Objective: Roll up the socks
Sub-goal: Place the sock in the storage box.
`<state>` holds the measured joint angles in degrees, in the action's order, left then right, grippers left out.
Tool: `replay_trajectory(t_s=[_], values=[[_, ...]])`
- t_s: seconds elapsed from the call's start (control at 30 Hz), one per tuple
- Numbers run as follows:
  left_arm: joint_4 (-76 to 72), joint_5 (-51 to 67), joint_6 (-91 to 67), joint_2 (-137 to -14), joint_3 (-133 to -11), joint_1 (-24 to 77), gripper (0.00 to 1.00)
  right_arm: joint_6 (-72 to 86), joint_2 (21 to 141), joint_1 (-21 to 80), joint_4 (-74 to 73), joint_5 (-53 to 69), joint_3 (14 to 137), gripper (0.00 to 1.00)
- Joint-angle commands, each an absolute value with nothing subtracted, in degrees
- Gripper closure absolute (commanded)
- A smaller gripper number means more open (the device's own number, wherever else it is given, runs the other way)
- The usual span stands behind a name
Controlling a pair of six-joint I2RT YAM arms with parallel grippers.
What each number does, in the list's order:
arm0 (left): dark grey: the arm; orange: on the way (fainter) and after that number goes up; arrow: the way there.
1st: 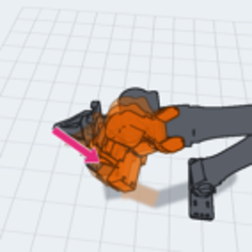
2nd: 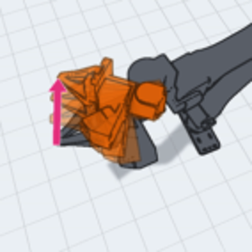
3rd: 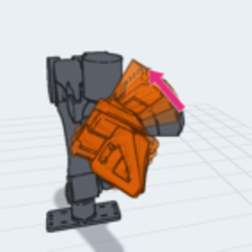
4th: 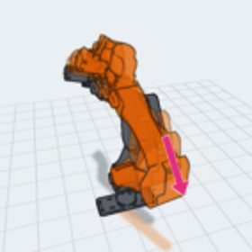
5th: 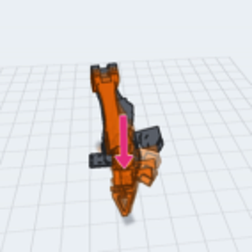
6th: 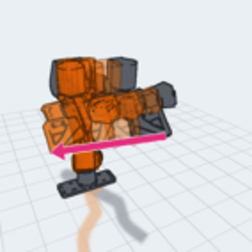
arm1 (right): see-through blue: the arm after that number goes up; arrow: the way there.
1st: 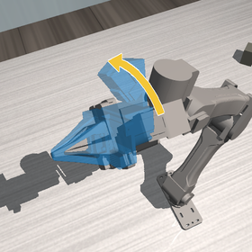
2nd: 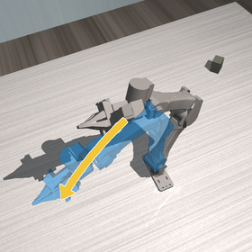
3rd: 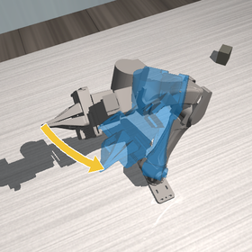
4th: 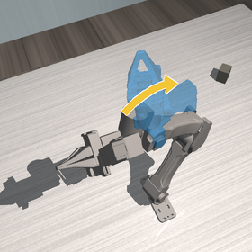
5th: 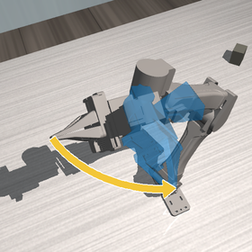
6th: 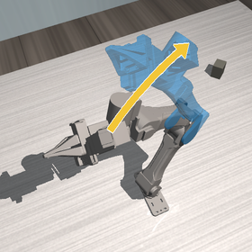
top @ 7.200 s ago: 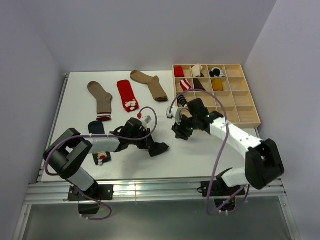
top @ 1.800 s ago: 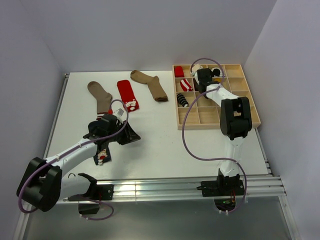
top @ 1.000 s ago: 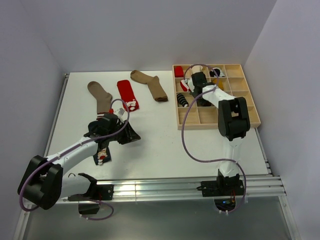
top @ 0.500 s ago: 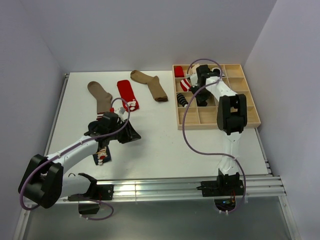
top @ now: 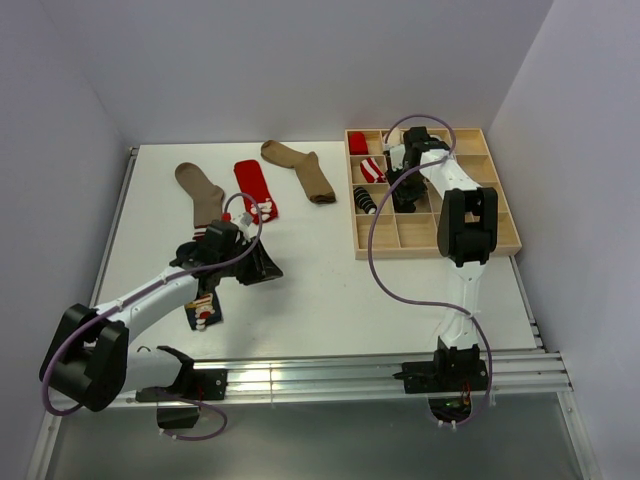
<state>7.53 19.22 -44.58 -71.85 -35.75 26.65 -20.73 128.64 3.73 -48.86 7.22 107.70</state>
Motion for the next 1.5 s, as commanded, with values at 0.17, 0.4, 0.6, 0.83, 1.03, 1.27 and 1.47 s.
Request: replay_trajectory(t_s=[0.17, 0.4, 0.6, 0.83, 1.03, 1.27, 1.47], values=[[8.7, 19.51, -42.89, -71.37, -38.67, 26.46, 0.62, -20.74, 126.74, 3.16, -50.36, 8.17, 108.37, 0.49], [8.88, 19.34, -42.63, -72.07, -39.37, 26.46, 0.62, -21.71, 125.25, 3.08, -51.5, 8.88, 109.25, 0.44], [8.88, 18.46, -42.8, -72.16, -39.81, 26.54, 0.62, -22.5, 123.23, 2.9, -52.29, 9.49, 109.51, 0.4], [9.14, 17.67, -42.98, -72.07, -40.52, 26.46, 0.62, -22.68, 122.7, 2.64, -54.31, 10.72, 112.23, 0.37], [10.28, 16.26, -42.71, -71.63, -41.66, 26.46, 0.61, -22.76, 122.43, 2.64, -55.63, 10.28, 114.52, 0.37], [10.98, 12.24, -43.5, -71.11, -42.45, 26.46, 0.6, -22.85, 121.2, 2.28, -56.86, 10.98, 116.1, 0.36], [15.37, 1.42, -49.21, -66.36, -40.78, 25.76, 0.58, -22.59, 119.45, 2.02, -56.87, 12.12, 116.28, 0.36]])
